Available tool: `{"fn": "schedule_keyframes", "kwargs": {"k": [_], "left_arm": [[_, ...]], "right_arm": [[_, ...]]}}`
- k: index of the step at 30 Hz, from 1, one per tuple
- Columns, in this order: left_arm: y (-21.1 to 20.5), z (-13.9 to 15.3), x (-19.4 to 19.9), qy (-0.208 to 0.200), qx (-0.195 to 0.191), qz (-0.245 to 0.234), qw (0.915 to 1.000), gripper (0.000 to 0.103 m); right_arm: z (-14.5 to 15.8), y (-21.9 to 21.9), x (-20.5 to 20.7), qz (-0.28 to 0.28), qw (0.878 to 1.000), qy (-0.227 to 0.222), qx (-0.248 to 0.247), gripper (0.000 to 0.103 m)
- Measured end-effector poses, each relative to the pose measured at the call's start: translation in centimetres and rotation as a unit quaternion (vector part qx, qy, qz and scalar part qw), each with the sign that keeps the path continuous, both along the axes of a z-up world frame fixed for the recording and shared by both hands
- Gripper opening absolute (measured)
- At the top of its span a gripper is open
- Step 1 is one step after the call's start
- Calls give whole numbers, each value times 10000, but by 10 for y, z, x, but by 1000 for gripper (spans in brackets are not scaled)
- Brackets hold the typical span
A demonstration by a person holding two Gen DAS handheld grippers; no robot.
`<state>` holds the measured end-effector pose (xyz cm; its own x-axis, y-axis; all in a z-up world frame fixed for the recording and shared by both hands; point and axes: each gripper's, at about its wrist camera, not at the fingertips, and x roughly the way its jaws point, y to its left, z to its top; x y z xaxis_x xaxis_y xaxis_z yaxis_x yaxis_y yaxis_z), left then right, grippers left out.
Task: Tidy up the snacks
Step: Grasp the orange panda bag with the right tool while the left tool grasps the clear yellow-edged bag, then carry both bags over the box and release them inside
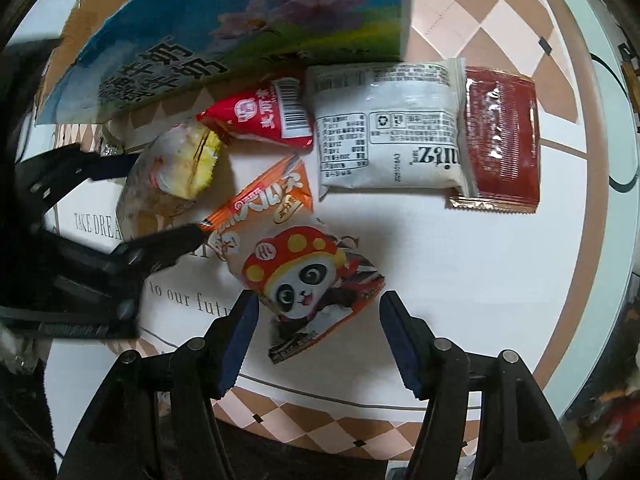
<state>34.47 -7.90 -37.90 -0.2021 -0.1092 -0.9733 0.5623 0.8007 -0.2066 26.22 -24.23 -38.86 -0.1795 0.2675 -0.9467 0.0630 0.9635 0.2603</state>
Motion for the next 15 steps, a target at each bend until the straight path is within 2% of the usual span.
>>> {"fn": "schedule_keyframes", "kwargs": {"k": [4,6,8,15], "left_arm": [[4,-2,3,-87,-145,285,9995,85],[12,0,-2,-86,-158,406,9990,68],[25,3,-10,-99,-147,551,9983,59],[67,4,-40,29,-71,1241,9922,57]], "right_arm": [[5,-2,-2,159,9998,-42,-108,66],[7,-1,-1,252,9995,-78,-182,66],[9,1,1,353,9991,-118,-203,66],[4,17,10,825,9962,-145,-241,66]]}}
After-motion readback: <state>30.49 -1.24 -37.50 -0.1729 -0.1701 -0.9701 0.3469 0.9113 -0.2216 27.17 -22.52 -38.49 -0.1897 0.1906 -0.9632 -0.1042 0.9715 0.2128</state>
